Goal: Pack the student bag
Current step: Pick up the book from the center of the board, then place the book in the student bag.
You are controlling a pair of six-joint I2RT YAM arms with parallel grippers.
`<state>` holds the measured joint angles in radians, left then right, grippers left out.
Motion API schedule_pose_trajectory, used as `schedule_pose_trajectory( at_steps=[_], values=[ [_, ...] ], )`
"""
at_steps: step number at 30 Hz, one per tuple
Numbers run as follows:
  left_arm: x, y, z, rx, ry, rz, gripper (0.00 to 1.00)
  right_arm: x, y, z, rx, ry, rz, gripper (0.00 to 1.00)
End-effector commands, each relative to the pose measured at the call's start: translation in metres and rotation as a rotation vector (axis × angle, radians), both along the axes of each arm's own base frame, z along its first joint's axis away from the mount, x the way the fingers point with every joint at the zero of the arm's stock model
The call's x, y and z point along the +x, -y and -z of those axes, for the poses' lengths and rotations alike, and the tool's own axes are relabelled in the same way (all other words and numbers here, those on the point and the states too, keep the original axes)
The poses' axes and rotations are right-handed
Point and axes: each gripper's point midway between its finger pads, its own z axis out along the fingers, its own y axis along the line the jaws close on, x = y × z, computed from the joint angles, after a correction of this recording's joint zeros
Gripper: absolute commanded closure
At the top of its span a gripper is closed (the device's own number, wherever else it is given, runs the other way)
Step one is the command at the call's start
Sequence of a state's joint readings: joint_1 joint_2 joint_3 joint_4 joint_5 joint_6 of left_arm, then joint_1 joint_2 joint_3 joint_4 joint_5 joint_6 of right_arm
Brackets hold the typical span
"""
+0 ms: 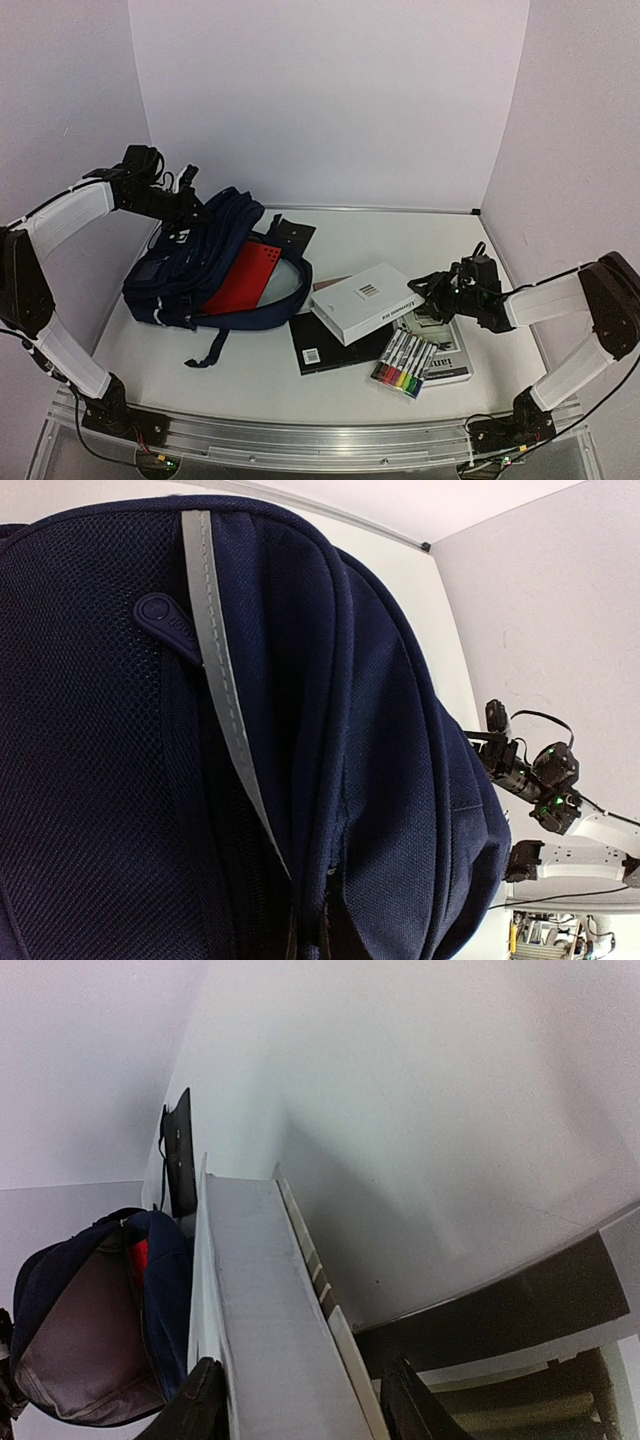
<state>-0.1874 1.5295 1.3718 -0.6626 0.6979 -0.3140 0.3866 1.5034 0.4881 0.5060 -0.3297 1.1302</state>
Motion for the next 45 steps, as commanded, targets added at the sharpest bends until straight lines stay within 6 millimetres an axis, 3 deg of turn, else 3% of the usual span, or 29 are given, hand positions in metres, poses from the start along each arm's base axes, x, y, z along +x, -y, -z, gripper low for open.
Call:
schedule_pose_trajectory(
  at_steps=[1, 7, 16, 21, 28, 35, 37, 42, 45],
  values=[
    [-0.005, 0.004, -0.065, -0.073, 0.147, 0.061, 1.00, 0.013, -0.002, -0.042, 0.038, 0.113, 0.016, 0.59],
    [-0.011, 0.005, -0.085, -0.114, 0.184, 0.102, 1.00, 0.025, -0.009, -0.108, 0.034, 0.232, -0.020, 0.63],
    [-0.020, 0.010, -0.111, -0.188, 0.168, 0.174, 1.00, 0.011, -0.022, -0.210, 0.095, 0.388, -0.097, 0.63],
    [-0.024, 0.012, -0.122, -0.215, 0.171, 0.200, 1.00, 0.006, -0.050, -0.241, 0.109, 0.445, -0.122, 0.62],
    [-0.026, 0.018, -0.129, -0.289, 0.144, 0.221, 1.00, 0.026, -0.109, -0.237, 0.033, 0.475, -0.084, 0.63],
    [-0.026, 0.021, -0.136, -0.322, 0.138, 0.239, 1.00, 0.062, -0.172, -0.211, -0.025, 0.470, 0.034, 0.64],
    [-0.027, 0.021, -0.137, -0.325, 0.141, 0.240, 1.00, 0.071, -0.182, -0.191, -0.055, 0.446, 0.102, 0.65],
    [-0.029, 0.021, -0.138, -0.337, 0.144, 0.238, 1.00, 0.069, -0.217, -0.166, -0.133, 0.462, 0.229, 0.65],
    [-0.028, 0.021, -0.138, -0.343, 0.146, 0.237, 1.00, 0.060, -0.249, -0.146, -0.147, 0.461, 0.238, 0.57]
  ],
)
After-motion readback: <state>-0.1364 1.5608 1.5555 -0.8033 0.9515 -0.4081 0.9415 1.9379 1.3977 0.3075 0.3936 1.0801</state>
